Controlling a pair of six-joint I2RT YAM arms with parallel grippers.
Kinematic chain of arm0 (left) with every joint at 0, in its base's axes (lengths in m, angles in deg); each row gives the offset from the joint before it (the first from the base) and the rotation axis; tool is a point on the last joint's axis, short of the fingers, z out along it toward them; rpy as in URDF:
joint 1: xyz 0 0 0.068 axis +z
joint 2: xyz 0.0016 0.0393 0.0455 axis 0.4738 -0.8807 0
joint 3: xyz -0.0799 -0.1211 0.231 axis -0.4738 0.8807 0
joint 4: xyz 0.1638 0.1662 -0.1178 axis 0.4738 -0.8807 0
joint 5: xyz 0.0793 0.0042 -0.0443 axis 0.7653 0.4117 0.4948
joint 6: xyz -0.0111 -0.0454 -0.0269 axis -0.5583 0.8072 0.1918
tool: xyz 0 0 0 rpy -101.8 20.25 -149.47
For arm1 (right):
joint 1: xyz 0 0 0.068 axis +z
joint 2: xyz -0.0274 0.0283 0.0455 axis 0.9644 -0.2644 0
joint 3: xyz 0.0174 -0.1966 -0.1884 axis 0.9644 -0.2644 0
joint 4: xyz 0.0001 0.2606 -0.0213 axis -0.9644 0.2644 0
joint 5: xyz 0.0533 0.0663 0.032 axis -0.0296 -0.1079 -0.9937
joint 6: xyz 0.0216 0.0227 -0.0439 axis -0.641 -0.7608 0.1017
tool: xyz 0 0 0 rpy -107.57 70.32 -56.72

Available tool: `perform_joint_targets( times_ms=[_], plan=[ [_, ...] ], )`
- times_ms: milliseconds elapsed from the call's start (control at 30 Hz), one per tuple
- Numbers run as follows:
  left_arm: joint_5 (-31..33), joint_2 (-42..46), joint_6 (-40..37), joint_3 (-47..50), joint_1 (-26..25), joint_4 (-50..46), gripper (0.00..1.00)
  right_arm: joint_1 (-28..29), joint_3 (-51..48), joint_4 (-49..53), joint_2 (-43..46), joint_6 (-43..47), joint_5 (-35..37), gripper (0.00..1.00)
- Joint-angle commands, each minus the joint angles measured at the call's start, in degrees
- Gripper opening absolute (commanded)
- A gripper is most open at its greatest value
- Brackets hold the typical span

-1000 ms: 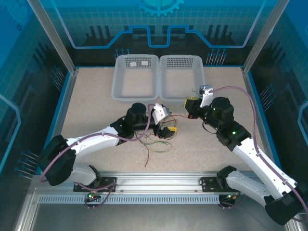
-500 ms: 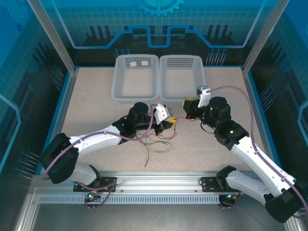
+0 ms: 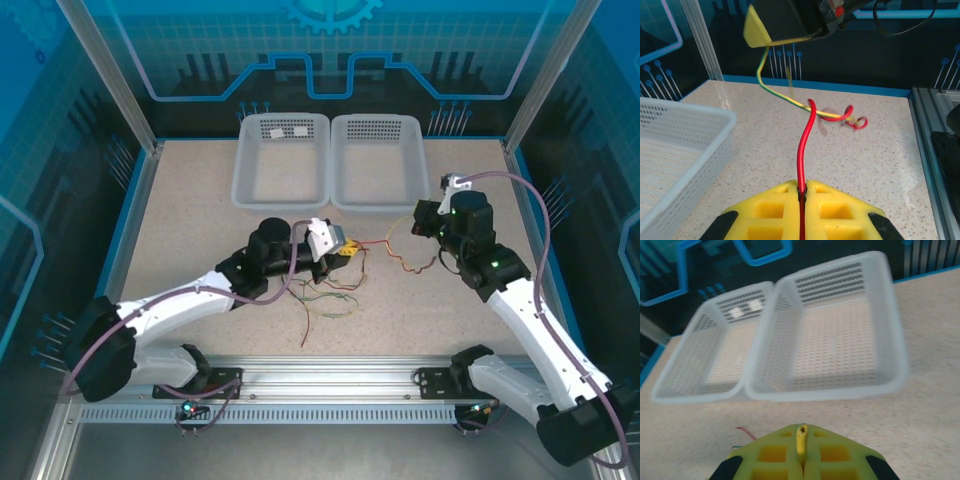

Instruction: Untangle the cables

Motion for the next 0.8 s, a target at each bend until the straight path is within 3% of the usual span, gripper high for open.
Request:
perform_joint_targets(
  times_ms=[0,433,767],
  plan=[
    [2.4,4.0,-1.5,3.7,0.6,4.1,0.00,-5.0,0.5,2.9,1.5,-1.3,2.0,0.00],
    [6.2,15.3,7.1,14.9,9.5,17.1,0.00,-15.3,-3.0,2.6,3.7,-3.0,0.3,0.00],
    [13.2,20.9,13.7,19.1,15.9,24.5,0.00,-18.5,-3.9,3.8,6.4,-3.4,1.9,0.00]
  ],
)
